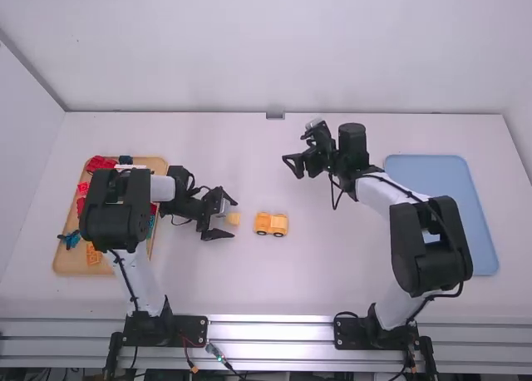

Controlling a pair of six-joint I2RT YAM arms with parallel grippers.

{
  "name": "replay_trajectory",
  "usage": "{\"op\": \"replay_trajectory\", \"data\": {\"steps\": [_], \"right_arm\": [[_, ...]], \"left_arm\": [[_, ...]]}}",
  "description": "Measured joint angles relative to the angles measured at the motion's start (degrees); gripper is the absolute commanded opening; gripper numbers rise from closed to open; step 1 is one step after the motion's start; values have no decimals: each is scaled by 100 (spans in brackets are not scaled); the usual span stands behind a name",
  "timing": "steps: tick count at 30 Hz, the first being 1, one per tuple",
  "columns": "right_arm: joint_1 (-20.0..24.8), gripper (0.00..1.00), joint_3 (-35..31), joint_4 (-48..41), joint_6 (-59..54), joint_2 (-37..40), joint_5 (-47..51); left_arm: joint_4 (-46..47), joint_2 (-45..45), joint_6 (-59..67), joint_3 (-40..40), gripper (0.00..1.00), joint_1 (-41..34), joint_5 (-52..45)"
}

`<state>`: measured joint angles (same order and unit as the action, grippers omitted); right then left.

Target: Assemble lego blocks to make yellow taxi

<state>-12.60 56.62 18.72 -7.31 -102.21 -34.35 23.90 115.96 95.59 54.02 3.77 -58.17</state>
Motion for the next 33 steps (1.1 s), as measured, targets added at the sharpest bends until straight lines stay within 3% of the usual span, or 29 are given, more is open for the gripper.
{"op": "replay_trajectory", "data": {"steps": [16, 21, 33], "right_arm": [[-35, 99, -2, -116, -50, 0, 2], [-35, 99, 0, -140, -59, 0, 2], [-35, 99, 0, -87, -57, 0, 4]], "left_arm": [[-120, 46, -566, 57, 99, 4, -334], [-317, 46, -789, 57, 100, 4, -11], [-1932, 46, -1504, -595, 77, 9, 98]]}}
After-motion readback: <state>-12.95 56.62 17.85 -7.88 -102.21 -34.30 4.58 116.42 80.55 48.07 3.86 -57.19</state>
